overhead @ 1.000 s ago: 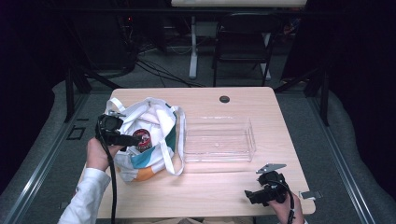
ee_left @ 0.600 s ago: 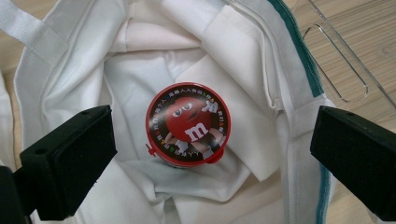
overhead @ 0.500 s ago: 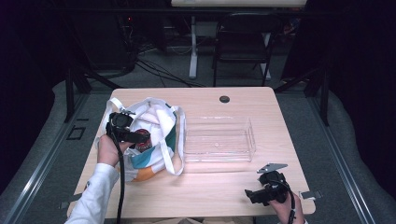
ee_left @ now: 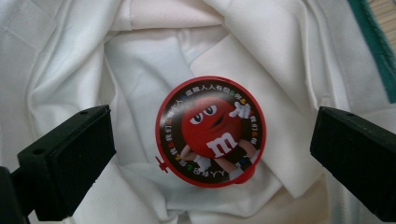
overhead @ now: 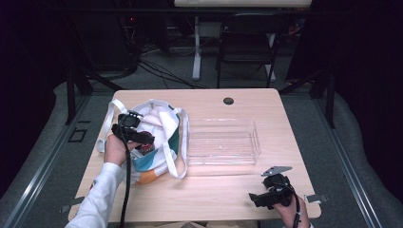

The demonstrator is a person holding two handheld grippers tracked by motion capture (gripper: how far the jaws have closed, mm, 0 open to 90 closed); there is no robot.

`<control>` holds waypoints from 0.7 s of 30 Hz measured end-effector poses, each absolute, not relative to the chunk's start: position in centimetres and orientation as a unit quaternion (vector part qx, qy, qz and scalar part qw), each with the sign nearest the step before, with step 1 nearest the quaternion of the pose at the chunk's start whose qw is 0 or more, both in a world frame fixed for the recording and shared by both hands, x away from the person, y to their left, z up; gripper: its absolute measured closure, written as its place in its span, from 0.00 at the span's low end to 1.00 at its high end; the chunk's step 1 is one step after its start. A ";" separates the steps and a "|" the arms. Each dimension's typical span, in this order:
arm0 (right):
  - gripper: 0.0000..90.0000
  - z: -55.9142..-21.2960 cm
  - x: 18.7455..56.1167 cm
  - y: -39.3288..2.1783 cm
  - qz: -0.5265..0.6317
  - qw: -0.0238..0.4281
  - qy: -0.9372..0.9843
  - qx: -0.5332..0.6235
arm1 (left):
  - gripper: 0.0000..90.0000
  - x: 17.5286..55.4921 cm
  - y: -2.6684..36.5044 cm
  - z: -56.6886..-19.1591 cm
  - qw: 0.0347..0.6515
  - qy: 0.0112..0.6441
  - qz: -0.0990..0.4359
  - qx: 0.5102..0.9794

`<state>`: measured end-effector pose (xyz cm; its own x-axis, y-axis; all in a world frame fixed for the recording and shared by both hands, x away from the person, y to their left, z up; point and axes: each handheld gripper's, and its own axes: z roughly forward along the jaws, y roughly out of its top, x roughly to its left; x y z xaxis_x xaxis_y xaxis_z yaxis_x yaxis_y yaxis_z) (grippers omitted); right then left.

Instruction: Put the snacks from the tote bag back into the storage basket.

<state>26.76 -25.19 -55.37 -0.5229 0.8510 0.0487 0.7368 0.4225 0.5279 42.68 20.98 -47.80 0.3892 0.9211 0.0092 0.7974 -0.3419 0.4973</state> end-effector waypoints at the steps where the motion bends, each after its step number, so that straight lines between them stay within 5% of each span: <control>1: 0.07 -55.4 26.8 -25.2 0.253 0.113 0.835 0.475 | 0.00 42.7 21.0 -47.8 0.212 0.533 0.146 0.806; 21: 0.07 -55.3 26.7 -25.1 0.254 0.112 0.838 0.470 | 0.09 43.6 20.2 -49.5 0.178 0.525 0.142 0.820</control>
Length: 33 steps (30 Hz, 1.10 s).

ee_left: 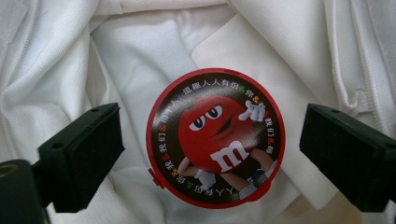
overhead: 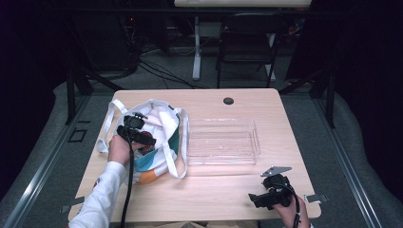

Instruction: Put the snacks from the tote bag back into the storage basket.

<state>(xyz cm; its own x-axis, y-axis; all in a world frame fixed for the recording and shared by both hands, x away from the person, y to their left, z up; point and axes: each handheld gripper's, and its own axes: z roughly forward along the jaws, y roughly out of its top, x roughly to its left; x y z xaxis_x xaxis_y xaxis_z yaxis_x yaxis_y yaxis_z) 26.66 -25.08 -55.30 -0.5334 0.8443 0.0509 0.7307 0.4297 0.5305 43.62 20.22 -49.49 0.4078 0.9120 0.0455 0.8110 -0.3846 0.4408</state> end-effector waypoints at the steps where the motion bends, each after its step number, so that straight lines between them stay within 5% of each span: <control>1: 0.07 -55.3 26.7 -25.1 0.254 0.112 0.838 0.470 | 0.09 43.6 20.2 -49.5 0.176 0.525 0.143 0.820; 12: 0.07 -55.2 26.6 -25.1 0.247 0.115 0.841 0.467 | 0.27 43.7 20.0 -50.2 0.160 0.524 0.144 0.824; 33: 0.07 -55.3 26.5 -24.8 0.252 0.113 0.843 0.462 | 0.29 43.4 20.4 -50.3 0.170 0.521 0.141 0.824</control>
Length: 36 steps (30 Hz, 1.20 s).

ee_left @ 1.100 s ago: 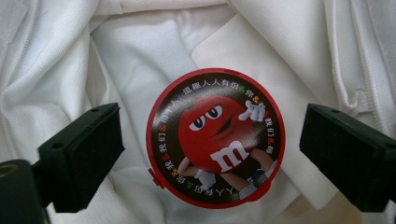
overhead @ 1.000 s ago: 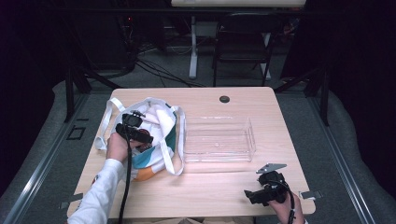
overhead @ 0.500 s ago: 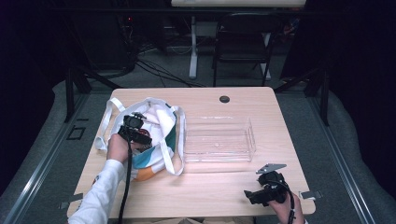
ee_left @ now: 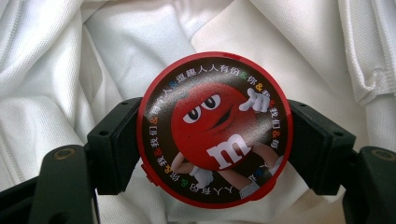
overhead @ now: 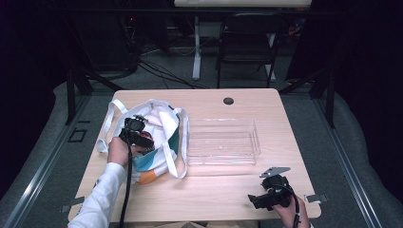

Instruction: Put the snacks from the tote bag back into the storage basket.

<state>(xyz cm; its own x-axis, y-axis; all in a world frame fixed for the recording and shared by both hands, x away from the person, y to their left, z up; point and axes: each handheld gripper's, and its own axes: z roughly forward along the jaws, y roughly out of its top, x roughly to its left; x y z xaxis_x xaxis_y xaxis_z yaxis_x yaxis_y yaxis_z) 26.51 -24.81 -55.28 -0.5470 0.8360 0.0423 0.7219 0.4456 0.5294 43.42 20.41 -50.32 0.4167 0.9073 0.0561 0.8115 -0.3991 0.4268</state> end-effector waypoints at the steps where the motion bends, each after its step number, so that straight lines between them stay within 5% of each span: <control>1: 0.07 -55.3 26.5 -24.8 0.253 0.111 0.843 0.462 | 0.29 43.4 20.5 -50.3 0.171 0.521 0.138 0.825; 36: 0.07 -55.2 26.6 -25.0 0.246 0.115 0.843 0.465 | 0.29 42.2 21.2 -45.8 0.199 0.501 0.148 0.829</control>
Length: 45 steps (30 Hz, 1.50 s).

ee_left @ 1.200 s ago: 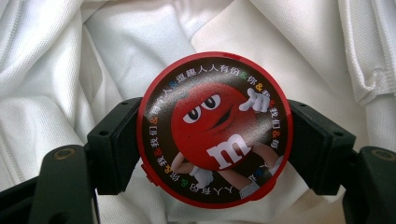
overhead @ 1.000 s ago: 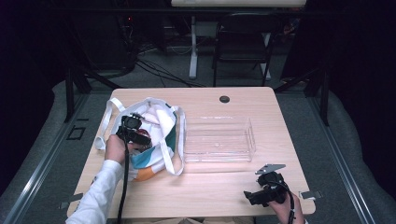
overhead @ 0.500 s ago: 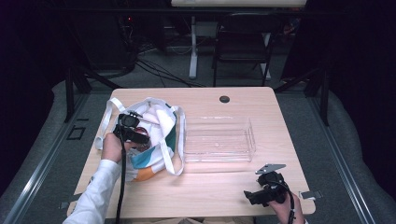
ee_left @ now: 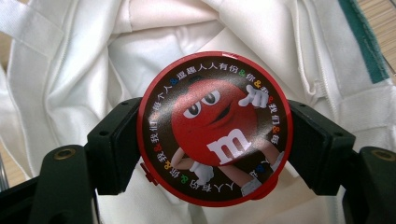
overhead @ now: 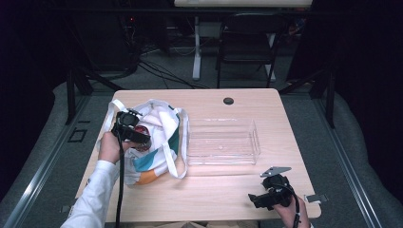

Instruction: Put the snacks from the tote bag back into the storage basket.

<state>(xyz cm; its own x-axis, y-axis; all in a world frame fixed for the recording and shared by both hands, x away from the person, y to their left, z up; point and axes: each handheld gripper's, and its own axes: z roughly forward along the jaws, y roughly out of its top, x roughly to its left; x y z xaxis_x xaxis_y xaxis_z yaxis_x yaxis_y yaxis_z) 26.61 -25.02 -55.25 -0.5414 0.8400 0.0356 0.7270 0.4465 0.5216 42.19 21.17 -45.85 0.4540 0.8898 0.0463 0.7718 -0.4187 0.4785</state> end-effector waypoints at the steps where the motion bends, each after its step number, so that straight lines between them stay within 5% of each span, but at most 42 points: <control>1: 0.07 -55.3 26.6 -25.0 0.249 0.113 0.842 0.466 | 0.29 42.2 21.1 -45.6 0.201 0.500 0.150 0.829; 45: 0.07 -55.3 26.7 -25.1 0.253 0.113 0.839 0.469 | 0.29 42.0 18.9 -40.2 0.255 0.443 0.170 0.842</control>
